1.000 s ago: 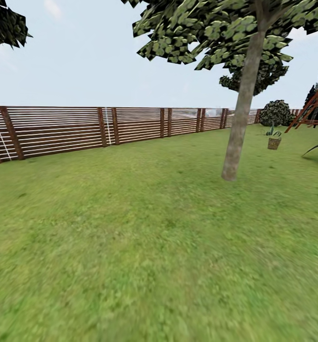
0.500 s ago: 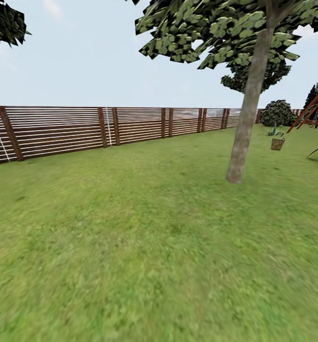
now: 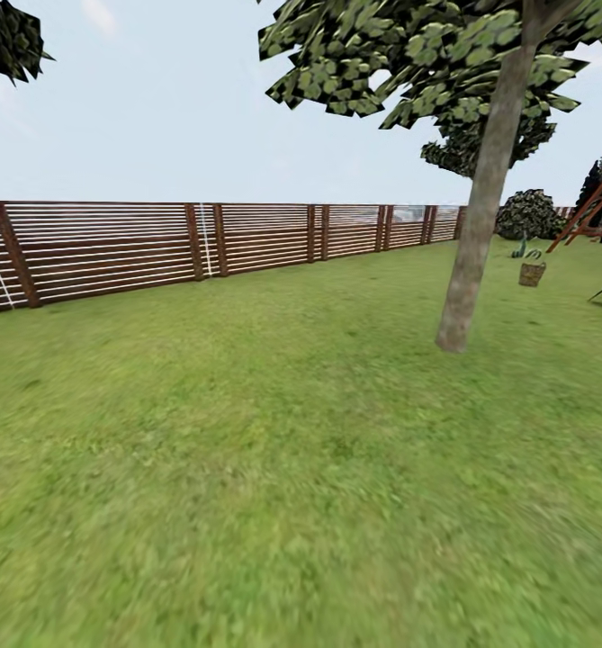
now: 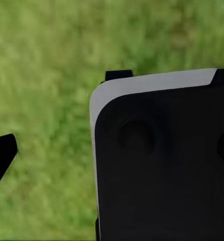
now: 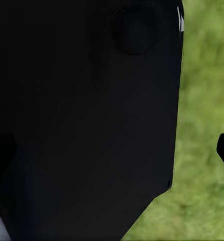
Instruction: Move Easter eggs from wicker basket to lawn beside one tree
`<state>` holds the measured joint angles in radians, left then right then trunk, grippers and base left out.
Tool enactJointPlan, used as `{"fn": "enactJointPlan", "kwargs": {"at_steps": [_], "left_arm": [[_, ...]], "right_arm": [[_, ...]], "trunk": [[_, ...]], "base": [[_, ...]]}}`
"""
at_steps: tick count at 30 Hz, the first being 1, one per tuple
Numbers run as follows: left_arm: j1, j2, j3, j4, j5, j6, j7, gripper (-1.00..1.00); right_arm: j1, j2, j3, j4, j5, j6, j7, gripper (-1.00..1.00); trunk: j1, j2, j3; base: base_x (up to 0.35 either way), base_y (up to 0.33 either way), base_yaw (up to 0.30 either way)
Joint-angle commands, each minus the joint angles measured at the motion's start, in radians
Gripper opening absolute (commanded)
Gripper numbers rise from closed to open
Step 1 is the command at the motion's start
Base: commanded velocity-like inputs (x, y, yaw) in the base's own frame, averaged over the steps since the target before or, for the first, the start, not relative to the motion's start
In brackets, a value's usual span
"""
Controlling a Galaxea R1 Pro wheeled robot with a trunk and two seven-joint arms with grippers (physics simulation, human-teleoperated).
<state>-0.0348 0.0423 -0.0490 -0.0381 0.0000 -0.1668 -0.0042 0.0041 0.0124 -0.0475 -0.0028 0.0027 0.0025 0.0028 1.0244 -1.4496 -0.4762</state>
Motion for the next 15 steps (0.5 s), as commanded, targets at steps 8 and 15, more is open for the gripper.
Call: {"fn": "enactJointPlan", "kwargs": {"at_steps": [8, 15], "left_arm": [[-0.001, -0.002, -0.023, 0.003, -0.001, -0.003, 0.0, 1.0], [-0.001, -0.002, -0.034, 0.004, -0.001, -0.003, 0.0, 1.0]], "right_arm": [[-0.001, 0.001, -0.005, 0.0, 0.0, -0.001, 0.0, 1.0], [-0.001, 0.0, -0.005, 0.0, 0.0, 0.0, 0.0, 1.0]], "trunk": [[0.001, 0.0, -0.001], [0.001, 0.0, -0.001]], "base": [[0.315, 0.113, 0.0], [0.315, 0.114, 0.0]]}}
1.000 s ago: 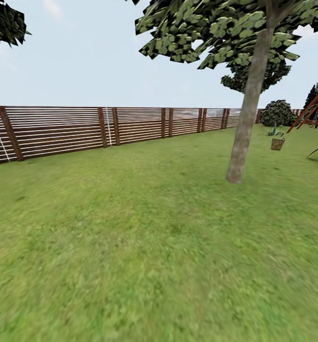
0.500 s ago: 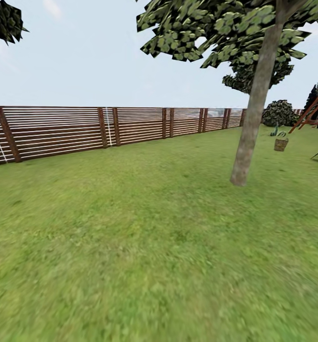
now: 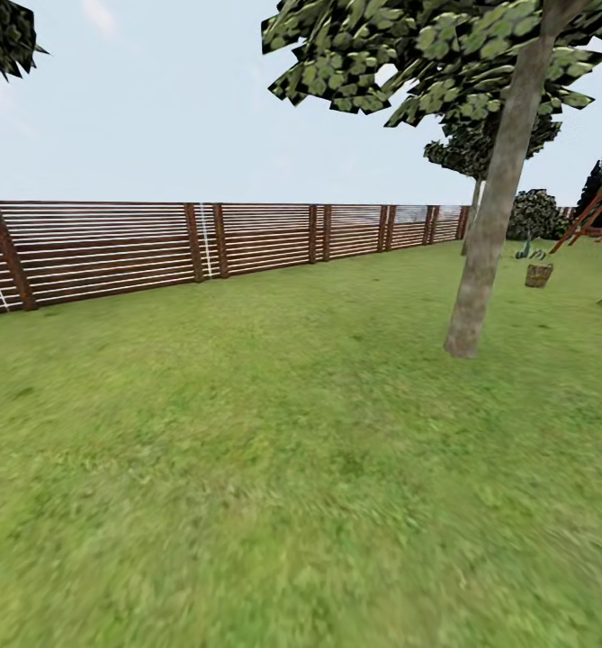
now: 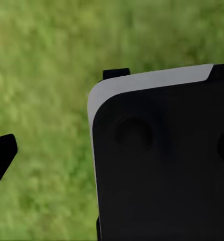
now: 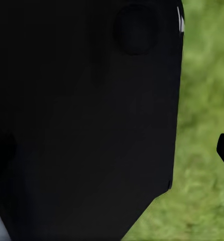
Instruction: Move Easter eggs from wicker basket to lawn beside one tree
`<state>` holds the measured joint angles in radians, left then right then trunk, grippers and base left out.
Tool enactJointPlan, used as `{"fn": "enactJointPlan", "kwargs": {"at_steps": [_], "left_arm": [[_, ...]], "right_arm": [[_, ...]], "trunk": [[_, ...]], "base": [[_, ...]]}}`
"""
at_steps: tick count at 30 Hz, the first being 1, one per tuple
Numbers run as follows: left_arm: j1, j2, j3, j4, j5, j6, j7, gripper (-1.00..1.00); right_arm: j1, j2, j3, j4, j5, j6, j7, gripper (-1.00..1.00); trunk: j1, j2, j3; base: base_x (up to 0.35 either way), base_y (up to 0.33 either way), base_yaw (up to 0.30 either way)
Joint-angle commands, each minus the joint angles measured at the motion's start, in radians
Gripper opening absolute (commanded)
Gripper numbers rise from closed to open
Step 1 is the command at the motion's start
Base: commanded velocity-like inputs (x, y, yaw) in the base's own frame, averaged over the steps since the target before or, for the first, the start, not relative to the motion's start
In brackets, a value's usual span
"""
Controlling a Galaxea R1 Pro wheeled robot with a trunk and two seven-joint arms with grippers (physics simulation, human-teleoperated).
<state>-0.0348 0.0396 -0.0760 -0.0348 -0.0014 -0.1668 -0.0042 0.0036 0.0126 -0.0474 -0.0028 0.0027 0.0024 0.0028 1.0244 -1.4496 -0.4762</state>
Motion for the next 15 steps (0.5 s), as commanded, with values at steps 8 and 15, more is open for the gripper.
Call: {"fn": "enactJointPlan", "kwargs": {"at_steps": [8, 15], "left_arm": [[-0.001, 0.002, -0.01, 0.001, 0.0, -0.003, 0.0, 1.0], [0.0, 0.003, -0.011, 0.001, 0.0, -0.003, 0.0, 1.0]], "right_arm": [[0.0, 0.0, -0.005, 0.0, 0.0, 0.0, 0.0, 1.0], [0.001, 0.0, -0.005, 0.0, 0.0, 0.0, 0.0, 1.0]], "trunk": [[0.001, 0.0, -0.001], [0.001, 0.0, -0.001]], "base": [[0.315, 0.114, 0.0], [0.315, 0.124, 0.0]]}}
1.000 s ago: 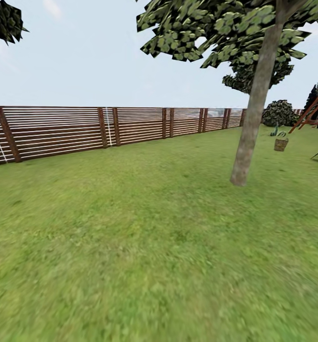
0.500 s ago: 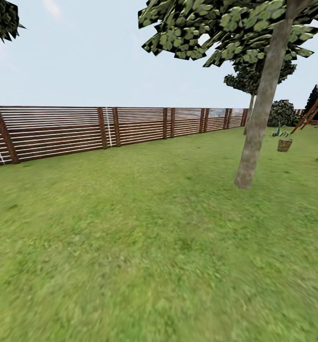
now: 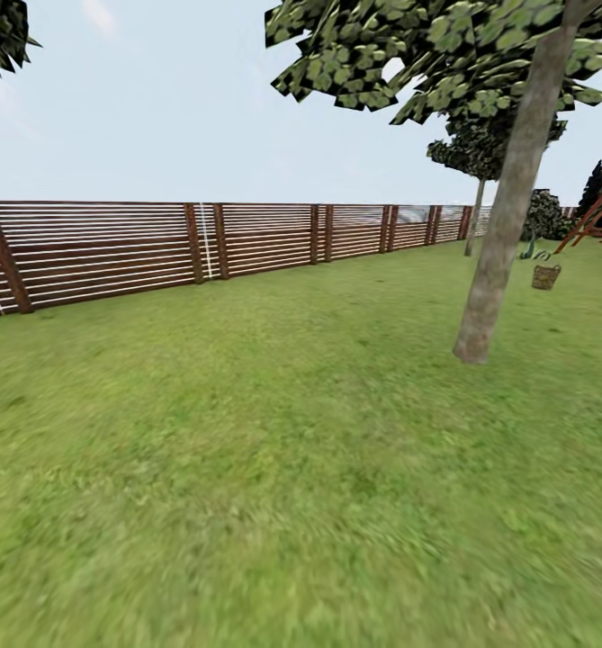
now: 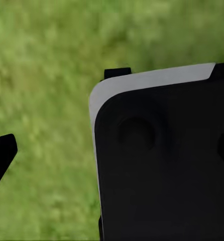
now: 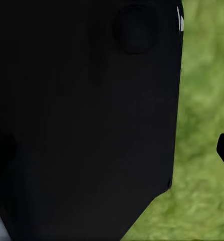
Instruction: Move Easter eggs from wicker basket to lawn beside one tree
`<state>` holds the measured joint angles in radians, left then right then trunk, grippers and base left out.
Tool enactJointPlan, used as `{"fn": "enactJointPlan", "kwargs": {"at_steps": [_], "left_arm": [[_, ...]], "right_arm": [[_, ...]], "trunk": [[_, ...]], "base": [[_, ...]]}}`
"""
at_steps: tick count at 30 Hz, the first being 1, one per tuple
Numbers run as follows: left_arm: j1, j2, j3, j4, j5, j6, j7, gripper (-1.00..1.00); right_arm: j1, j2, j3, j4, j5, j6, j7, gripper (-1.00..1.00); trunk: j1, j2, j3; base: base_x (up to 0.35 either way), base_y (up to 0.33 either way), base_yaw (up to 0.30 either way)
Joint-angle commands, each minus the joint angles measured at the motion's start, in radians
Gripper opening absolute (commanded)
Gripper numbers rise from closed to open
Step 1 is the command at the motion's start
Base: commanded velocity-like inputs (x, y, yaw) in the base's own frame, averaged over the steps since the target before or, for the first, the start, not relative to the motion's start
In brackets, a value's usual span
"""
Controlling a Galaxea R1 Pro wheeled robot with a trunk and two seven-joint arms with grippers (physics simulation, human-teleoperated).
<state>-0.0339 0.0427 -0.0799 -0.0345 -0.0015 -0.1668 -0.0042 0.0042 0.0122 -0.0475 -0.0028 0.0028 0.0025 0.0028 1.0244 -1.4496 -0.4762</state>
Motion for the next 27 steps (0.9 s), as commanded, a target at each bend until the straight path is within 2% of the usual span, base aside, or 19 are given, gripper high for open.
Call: {"fn": "enactJointPlan", "kwargs": {"at_steps": [1, 27], "left_arm": [[0.0, 0.0, -0.007, 0.001, 0.0, -0.003, 0.0, 1.0], [0.002, 0.0, -0.007, 0.001, -0.001, -0.003, 0.0, 1.0]], "right_arm": [[0.0, 0.0, -0.005, 0.0, 0.0, 0.0, 0.0, 1.0], [-0.001, 0.0, -0.005, 0.0, 0.0, 0.0, 0.0, 1.0]], "trunk": [[0.001, 0.0, -0.001], [0.001, 0.0, -0.001]], "base": [[0.315, 0.127, 0.0], [0.315, 0.127, 0.0]]}}
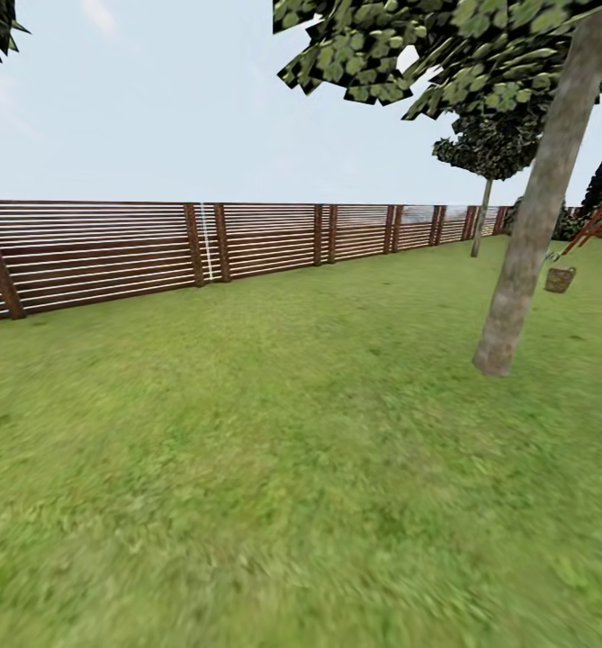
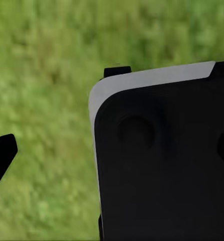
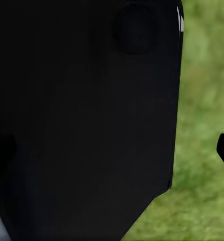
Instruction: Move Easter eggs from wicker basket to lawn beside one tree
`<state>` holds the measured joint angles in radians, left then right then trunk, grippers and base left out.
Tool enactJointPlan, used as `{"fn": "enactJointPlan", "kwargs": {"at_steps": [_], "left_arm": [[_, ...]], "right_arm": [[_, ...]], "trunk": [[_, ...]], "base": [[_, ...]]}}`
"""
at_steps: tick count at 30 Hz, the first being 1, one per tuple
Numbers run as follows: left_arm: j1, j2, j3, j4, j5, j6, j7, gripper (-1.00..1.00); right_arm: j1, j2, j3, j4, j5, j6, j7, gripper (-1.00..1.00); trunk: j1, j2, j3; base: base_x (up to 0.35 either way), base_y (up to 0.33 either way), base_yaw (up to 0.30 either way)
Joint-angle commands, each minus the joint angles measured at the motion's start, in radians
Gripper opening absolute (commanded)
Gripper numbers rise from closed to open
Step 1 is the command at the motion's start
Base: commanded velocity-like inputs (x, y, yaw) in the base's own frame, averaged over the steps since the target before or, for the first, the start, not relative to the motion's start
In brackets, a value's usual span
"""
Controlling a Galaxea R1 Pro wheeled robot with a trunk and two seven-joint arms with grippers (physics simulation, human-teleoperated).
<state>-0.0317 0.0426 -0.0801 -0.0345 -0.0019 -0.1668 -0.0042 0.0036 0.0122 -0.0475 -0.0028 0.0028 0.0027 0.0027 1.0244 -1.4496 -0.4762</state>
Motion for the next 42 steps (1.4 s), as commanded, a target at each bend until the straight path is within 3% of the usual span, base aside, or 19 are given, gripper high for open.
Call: {"fn": "enactJointPlan", "kwargs": {"at_steps": [1, 28, 42], "left_arm": [[-0.001, 0.0, -0.007, 0.001, 0.0, -0.003, 0.0, 1.0], [0.002, 0.0, -0.009, 0.001, 0.0, -0.005, 0.0, 1.0], [0.003, 0.0, -0.027, 0.001, 0.0, -0.005, 0.0, 1.0]], "right_arm": [[0.0, 0.0, -0.005, 0.0, 0.0, 0.0, 0.0, 1.0], [0.0, 0.0, -0.005, 0.0, 0.0, 0.0, 0.0, 1.0], [0.0, 0.0, -0.003, -0.002, 0.0, -0.001, 0.0, 1.0]], "trunk": [[0.001, 0.0, -0.001], [0.001, 0.0, -0.001], [0.001, 0.0, -0.001]], "base": [[0.315, 0.127, 0.0], [0.32, 0.112, 0.0], [0.324, 0.102, 0.0]]}}
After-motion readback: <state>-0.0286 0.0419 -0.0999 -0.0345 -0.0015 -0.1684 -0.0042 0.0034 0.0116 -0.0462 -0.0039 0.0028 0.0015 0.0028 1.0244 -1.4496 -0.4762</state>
